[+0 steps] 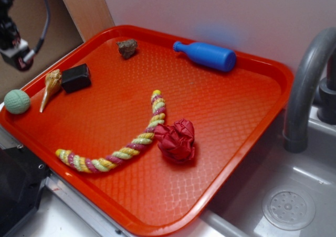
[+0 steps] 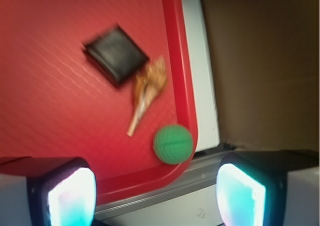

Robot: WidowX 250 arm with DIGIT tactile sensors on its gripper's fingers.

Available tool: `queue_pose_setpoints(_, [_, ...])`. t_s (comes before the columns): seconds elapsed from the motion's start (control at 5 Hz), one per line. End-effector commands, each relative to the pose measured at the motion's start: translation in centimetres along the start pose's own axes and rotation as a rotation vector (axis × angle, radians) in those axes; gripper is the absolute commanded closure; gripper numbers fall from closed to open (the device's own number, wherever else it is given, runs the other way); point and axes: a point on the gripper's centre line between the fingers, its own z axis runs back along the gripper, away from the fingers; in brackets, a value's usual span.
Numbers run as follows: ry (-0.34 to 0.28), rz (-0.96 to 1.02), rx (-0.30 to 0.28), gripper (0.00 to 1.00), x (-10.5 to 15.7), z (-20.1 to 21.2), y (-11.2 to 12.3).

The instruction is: Grab the green ball.

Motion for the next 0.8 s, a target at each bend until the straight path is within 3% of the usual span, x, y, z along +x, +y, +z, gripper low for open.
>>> queue_pose_setpoints(0.0, [0.141, 0.117, -0.071, 0.0, -1.1, -7.0, 2.2])
queue_pose_setpoints(0.2, [0.222, 0.302, -0.107, 0.0, -1.5, -8.7, 3.8])
queue_pose_setpoints(0.4, [0.182, 0.339, -0.056, 0.53, -1.3, -9.2, 3.4])
queue_pose_setpoints(0.6, [0.146, 0.335, -0.055, 1.0, -1.3, -8.9, 3.2])
